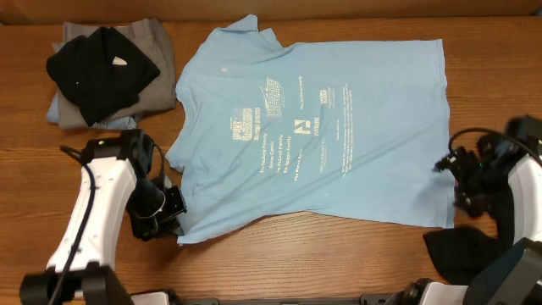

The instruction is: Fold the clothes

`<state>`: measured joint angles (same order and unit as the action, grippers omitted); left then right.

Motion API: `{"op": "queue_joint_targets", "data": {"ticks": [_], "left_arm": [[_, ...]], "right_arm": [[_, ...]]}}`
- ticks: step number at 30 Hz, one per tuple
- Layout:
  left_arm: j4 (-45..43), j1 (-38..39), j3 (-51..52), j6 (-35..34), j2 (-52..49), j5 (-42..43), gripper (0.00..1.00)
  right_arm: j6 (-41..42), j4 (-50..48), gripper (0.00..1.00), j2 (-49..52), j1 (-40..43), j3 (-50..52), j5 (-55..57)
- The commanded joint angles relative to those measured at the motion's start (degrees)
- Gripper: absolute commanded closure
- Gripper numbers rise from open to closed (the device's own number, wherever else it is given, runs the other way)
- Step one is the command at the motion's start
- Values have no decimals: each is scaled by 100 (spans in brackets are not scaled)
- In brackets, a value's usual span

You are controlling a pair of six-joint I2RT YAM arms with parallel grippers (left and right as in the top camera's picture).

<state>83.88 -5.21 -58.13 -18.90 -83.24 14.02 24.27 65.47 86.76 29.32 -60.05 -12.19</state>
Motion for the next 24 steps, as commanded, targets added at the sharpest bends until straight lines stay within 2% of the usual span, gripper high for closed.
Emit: {"op": "queue_joint_targets", "data": {"ticks": [1, 4, 10, 19, 21, 22, 24], "left_arm": [[52, 52, -74, 70, 413, 76, 95], [44, 55, -74, 72, 584, 55, 96], [-28, 133, -74, 90, 612, 44, 96], [-214, 313, -74, 72, 612, 44, 96], [-232, 310, -74, 72, 612, 42, 96], [-229, 310, -74, 72, 612, 39, 96], [-210, 313, -74, 74, 612, 39, 96]], "right_arm": [[155, -127, 16, 4, 389, 448, 4], [151, -299, 25, 4, 623, 743, -17], [109, -811, 35, 7, 562, 1158, -208], [328, -1631, 32, 7, 472, 2011, -195], [352, -1738, 42, 7, 472, 2022, -186], [396, -1751, 49, 4, 472, 2022, -181], [411, -1768, 76, 4, 481, 2013, -188]]}}
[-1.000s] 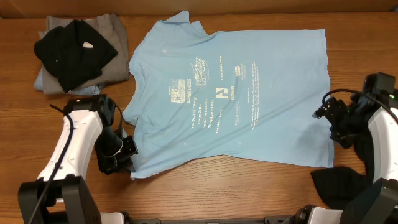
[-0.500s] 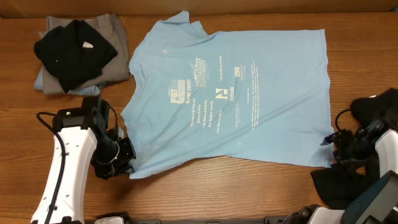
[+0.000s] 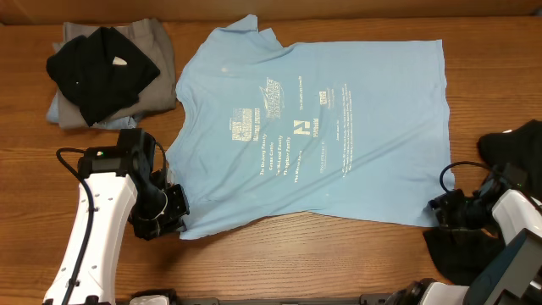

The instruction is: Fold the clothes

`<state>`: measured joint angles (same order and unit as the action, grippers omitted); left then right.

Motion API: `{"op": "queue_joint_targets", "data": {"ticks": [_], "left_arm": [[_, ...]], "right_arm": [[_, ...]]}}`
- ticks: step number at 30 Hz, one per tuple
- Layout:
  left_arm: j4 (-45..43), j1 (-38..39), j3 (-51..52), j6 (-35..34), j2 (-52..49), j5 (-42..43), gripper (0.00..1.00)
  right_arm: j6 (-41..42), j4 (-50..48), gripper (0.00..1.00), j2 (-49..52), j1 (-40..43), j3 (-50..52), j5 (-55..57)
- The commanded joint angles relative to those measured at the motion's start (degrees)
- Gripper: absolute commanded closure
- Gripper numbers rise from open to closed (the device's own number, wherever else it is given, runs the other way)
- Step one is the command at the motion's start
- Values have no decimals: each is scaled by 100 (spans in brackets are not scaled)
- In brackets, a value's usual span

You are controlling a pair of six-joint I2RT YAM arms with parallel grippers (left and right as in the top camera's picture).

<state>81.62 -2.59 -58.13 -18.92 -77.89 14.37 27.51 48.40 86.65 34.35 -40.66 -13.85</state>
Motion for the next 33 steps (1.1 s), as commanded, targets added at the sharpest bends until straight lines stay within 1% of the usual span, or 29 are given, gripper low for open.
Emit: {"op": "queue_joint_targets", "data": {"ticks": [1, 2, 3, 5, 8, 12, 18, 22, 26, 27, 30, 33], "left_arm": [[26, 48, -74, 76, 76, 4, 96], [37, 48, -74, 79, 76, 2, 96], [39, 50, -74, 79, 76, 4, 96], [37, 50, -74, 76, 76, 4, 96], [46, 48, -74, 74, 76, -13, 96], [44, 48, -74, 63, 76, -219, 96], [105, 31, -76, -87, 79, -317, 96], [334, 33, -76, -195, 83, -313, 96], [684, 33, -76, -195, 127, -365, 96], [859, 33, -76, -278, 247, -472, 96], [1093, 33, -76, -378, 623, -560, 96], [1082, 33, -76, -422, 1038, -568, 96]], "right_arm": [[79, -46, 85, 15, -22, 35, -15], [61, -9, 94, 13, -22, -31, 9], [50, 39, 96, 13, -22, -116, 31], [-37, 219, 96, -9, -22, -323, 26], [-249, 739, 96, -101, -22, -791, 28], [-398, 1097, 96, -227, -22, -1174, 26], [-483, 1394, 96, -396, -20, -1497, 28], [-483, 1604, 96, -621, -22, -1617, 22], [-485, 1832, 96, -1071, -22, -1731, 26], [-481, 2015, 96, -1331, -22, -1762, 22], [-479, 2396, 96, -1676, -22, -1762, 7], [-479, 2638, 96, -1864, -22, -1759, 7]]}}
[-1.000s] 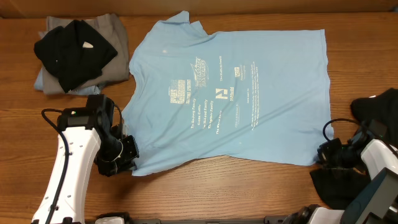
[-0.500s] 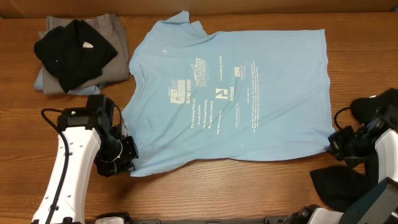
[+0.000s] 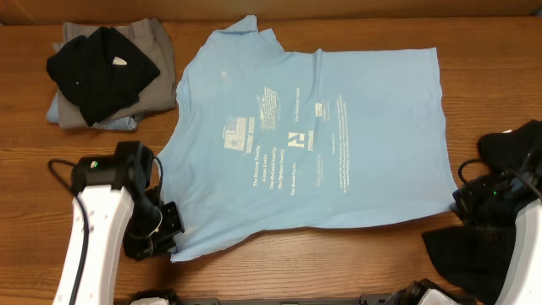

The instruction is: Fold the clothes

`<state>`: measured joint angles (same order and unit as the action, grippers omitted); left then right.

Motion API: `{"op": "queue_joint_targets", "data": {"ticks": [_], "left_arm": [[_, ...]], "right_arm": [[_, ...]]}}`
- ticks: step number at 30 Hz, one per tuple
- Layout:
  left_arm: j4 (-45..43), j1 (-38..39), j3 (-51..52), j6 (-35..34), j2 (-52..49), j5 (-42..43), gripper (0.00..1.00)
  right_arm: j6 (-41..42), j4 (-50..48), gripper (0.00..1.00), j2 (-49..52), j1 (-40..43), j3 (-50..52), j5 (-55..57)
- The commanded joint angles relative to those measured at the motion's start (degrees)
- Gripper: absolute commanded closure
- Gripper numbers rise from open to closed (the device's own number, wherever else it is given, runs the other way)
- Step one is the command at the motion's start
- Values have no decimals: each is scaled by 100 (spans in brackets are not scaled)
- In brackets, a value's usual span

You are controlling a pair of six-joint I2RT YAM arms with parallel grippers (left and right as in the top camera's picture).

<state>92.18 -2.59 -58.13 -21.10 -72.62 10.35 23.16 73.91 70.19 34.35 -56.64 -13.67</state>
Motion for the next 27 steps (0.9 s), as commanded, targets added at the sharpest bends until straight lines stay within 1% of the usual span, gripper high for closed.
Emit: {"op": "queue_joint_targets", "data": {"ticks": [1, 4, 7, 13, 17, 21, 27], "left_arm": [[-66, 33, -76, -271, 616, -181, 96], [-437, 33, -76, -337, 717, -175, 96], [-863, 39, -76, -308, 608, -177, 96], [-1766, 39, -76, -177, 46, -144, 96], [-2496, 39, -76, 57, -304, 151, 96], [-3213, 39, -76, 313, -522, 492, 96], [-4374, 39, -98, 442, -535, 538, 96]], "right_arm": [[-42, 98, 96, -227, -26, -162, -15], [-42, -68, 96, -203, -26, -162, -70], [-31, -393, 96, -195, -26, -162, -398], [334, -935, 96, -192, -26, -160, -527], [573, -1268, 96, -129, -28, -151, -535], [605, -1438, 96, 227, -107, -151, -533], [603, -1878, 96, 1001, -319, -151, -623]]}}
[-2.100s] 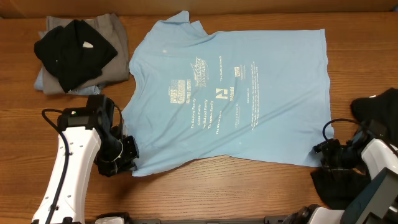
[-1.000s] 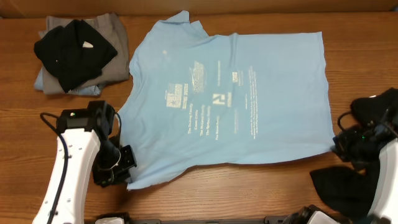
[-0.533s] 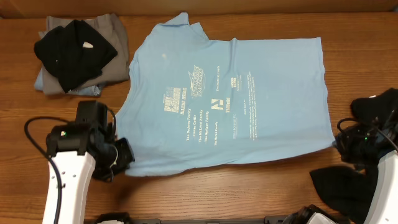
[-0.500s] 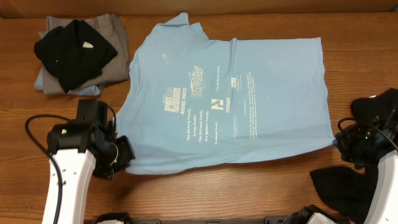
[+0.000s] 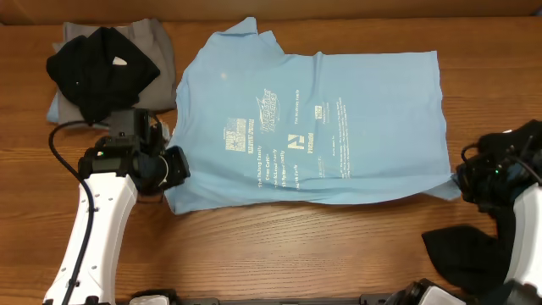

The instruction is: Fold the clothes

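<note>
A light blue T-shirt (image 5: pixel 356 93) with white print lies spread flat in the middle of the wooden table (image 5: pixel 296 254). Its near edge runs roughly straight from left to right. My left gripper (image 5: pixel 175 169) sits at the shirt's near left corner and appears shut on the cloth there. At the near right corner, my right gripper (image 5: pixel 463 180) holds a small tuck of blue cloth. The fingers themselves are mostly hidden under the wrists.
A stack of folded clothes stands at the back left, with a black garment (image 5: pixel 102 68) on grey and pale blue ones. More black cloth (image 5: pixel 466 250) lies at the near right, beside and under the right arm.
Both grippers have moved away from the table's front edge, the left one also to the right. The shirt's near edge went with them and now lies farther back, so the shirt looks shorter.
At first both grippers were at the shirt's near corners, the right one higher on the side edge. Then the right gripper was lower, at the corner. Then the shirt lay shifted and stretched toward the front. Now its near edge has been carried back.
</note>
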`<state>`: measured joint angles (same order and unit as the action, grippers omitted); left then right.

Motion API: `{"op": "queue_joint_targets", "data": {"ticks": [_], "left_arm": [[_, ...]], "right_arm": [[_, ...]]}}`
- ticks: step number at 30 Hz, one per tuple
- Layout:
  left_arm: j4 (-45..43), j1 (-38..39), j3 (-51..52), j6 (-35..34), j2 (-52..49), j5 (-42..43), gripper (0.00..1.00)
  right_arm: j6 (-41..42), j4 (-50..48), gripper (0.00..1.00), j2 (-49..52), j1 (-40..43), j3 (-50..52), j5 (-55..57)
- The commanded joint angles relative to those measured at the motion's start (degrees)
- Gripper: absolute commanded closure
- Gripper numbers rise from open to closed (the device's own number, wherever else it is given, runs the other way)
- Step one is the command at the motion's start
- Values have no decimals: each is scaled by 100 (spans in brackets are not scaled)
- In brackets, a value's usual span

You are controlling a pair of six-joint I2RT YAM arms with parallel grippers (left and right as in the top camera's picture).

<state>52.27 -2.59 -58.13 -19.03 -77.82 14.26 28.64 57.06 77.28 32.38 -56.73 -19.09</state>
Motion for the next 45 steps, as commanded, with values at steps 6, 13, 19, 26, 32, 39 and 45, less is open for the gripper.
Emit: {"op": "queue_joint_targets", "data": {"ticks": [6, 13, 19, 26, 32, 39, 45], "left_arm": [[-1266, 37, -98, 232, -17, 118, 96], [-1808, 39, -98, 232, -17, -55, 96], [-2120, 39, -96, 264, -46, -70, 96], [-2378, 94, -96, 382, -260, -92, 95], [-2756, 149, -96, 356, -627, -85, 57], [-2498, 70, -96, 442, -678, -111, 36], [-1987, 247, -96, 1228, -758, 719, 48]], "right_arm": [[-136, -1029, 96, 472, -328, -142, -527], [66, -1720, 96, 520, -636, -142, -485], [208, -2164, 96, 767, -678, -142, -393], [208, -2846, 96, 1023, -763, -142, -417], [181, -3263, 24, 1084, -944, -142, -393], [140, -2686, 18, 1082, -813, -142, -417], [-363, -1749, 19, 1082, -933, -142, -654]]}}
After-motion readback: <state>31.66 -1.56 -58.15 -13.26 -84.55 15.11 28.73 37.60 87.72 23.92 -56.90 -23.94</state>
